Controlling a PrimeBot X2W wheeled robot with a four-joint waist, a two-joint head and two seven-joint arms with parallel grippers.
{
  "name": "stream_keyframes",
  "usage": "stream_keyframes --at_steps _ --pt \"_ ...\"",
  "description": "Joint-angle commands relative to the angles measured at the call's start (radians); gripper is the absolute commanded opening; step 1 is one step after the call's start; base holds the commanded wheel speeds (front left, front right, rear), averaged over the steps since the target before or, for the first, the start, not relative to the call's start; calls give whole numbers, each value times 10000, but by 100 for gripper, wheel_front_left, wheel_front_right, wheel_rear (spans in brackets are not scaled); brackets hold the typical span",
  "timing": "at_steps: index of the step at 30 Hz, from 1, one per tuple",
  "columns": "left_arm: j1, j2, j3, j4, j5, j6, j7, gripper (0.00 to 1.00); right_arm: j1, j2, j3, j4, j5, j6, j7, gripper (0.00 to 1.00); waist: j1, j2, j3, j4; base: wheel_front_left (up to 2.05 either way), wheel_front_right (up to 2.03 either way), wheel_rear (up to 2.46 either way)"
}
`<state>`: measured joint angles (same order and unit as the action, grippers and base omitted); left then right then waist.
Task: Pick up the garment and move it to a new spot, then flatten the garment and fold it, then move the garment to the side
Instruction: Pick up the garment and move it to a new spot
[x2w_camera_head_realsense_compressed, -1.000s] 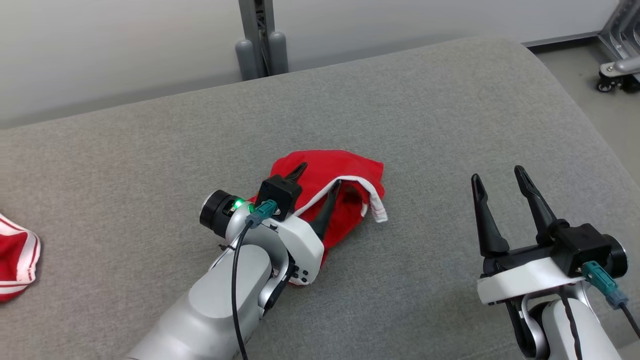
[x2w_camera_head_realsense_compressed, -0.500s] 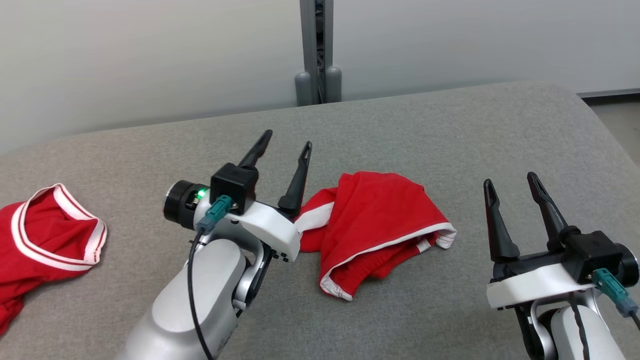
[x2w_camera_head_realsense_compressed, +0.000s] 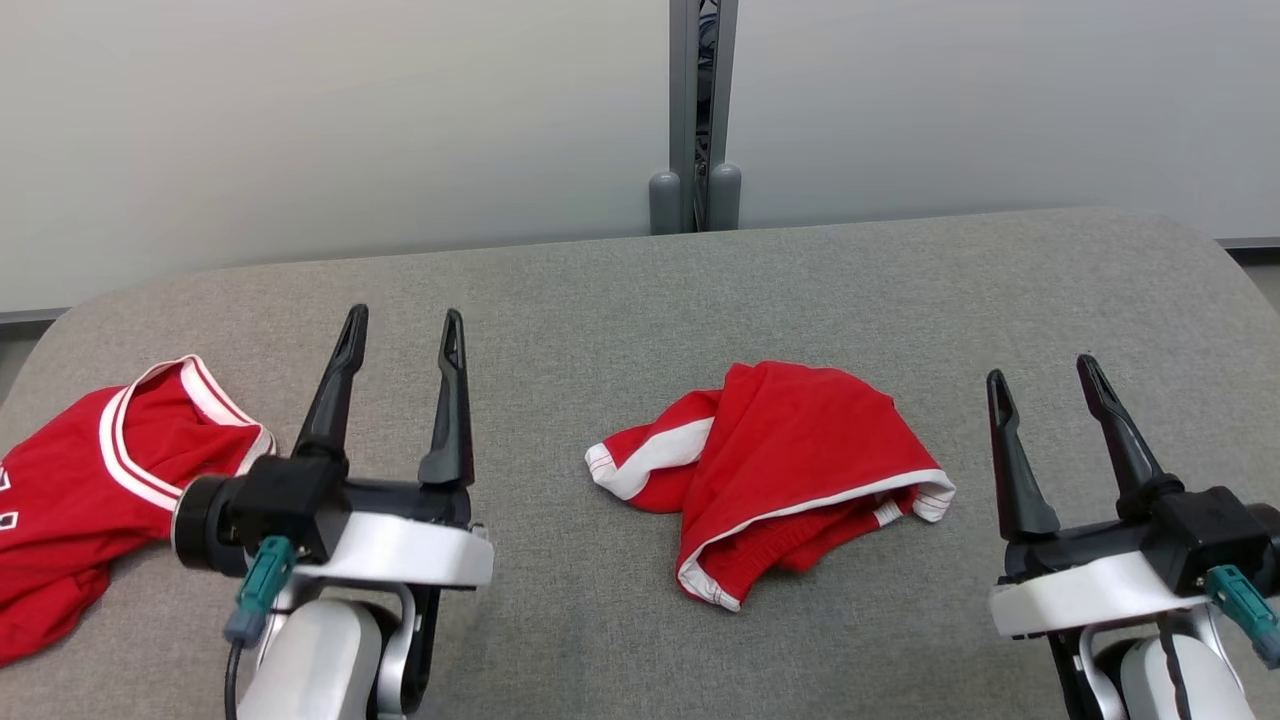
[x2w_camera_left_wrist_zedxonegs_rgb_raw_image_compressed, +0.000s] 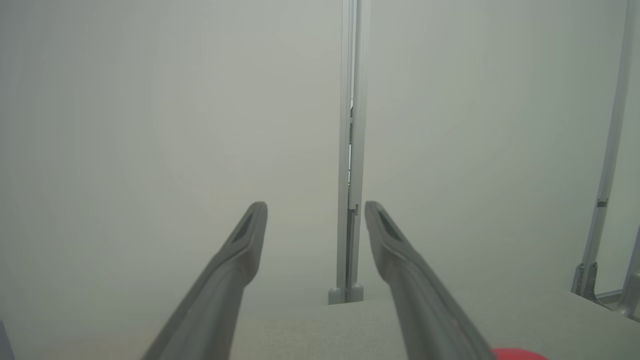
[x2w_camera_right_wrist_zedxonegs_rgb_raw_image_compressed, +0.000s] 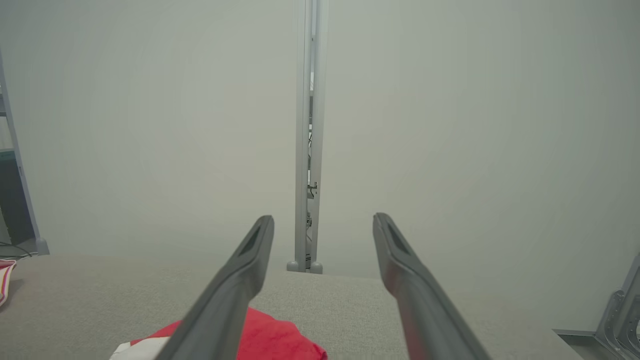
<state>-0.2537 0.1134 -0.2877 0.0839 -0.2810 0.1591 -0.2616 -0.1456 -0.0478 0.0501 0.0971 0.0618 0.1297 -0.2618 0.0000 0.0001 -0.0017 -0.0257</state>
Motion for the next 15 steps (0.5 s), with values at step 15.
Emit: stream_keyframes --at_steps 15 --pt "1776 -618 1080 -376 739 -1192 -33 100 479 -55 -206 373 93 20 -63 100 0 -1 120 -178 0 0 0"
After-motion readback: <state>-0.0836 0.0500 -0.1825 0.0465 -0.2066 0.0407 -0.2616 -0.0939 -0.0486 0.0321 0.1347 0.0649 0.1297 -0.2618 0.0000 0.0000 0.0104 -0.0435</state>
